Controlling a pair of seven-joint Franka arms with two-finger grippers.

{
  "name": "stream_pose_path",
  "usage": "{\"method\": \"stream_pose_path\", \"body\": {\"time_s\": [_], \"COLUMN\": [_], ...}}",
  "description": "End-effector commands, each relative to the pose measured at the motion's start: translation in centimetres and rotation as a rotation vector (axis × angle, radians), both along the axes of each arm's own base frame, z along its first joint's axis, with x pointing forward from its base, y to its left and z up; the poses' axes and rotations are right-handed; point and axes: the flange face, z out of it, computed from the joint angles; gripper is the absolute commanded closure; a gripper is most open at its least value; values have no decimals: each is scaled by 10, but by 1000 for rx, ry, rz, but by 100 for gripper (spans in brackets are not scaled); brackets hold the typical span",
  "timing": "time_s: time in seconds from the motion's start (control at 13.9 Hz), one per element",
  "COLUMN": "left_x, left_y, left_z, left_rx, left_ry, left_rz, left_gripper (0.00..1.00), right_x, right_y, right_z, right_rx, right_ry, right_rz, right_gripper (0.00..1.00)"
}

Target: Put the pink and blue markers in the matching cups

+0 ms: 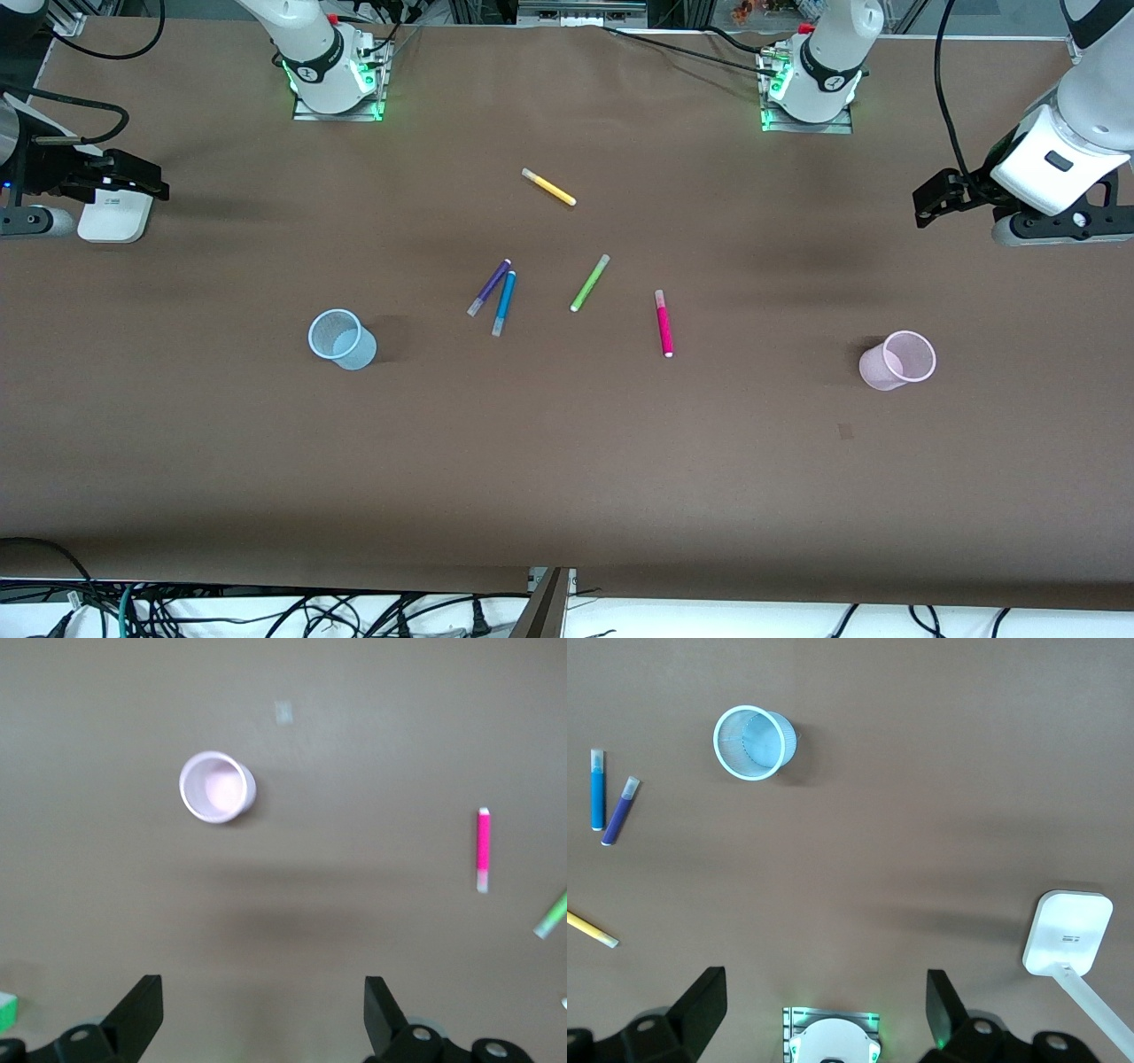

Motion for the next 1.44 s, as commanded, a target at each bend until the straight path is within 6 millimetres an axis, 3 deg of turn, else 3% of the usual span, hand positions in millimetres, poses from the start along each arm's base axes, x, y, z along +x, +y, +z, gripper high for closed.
{"method": "stream_pose_path", "body": {"time_s": [0.0,0.14,0.29,0.57,0.79,1.22,1.36], "left_x": [0,-4,-3,6,15,47,55], "left_y": [-10,-30,-44,-72,-97,-161,-170], "left_z": [-23,-51,-70,-115,-143,-245,-280], "left_rx": [-40,-63,-60,-104,-127,-183,-188], "left_ry": [148,281,330,400,363,271,251], "left_rz": [-26,-54,-81,-115,-144,-188,-142], "left_gripper": [0,0,0,0,0,0,0], "right_x": [6,8,10,23,33,42,41], "right_y": [3,5,30,96,146,236,268], "right_z": [3,4,2,-22,-54,-128,-157], "right_rx": [15,12,10,-12,-33,-71,-82], "right_ry": [-8,-23,-32,-41,-42,-19,-21], "right_rz": [-8,-11,27,-12,-39,-120,-140], "right_gripper": [1,1,1,1,1,1,1]}}
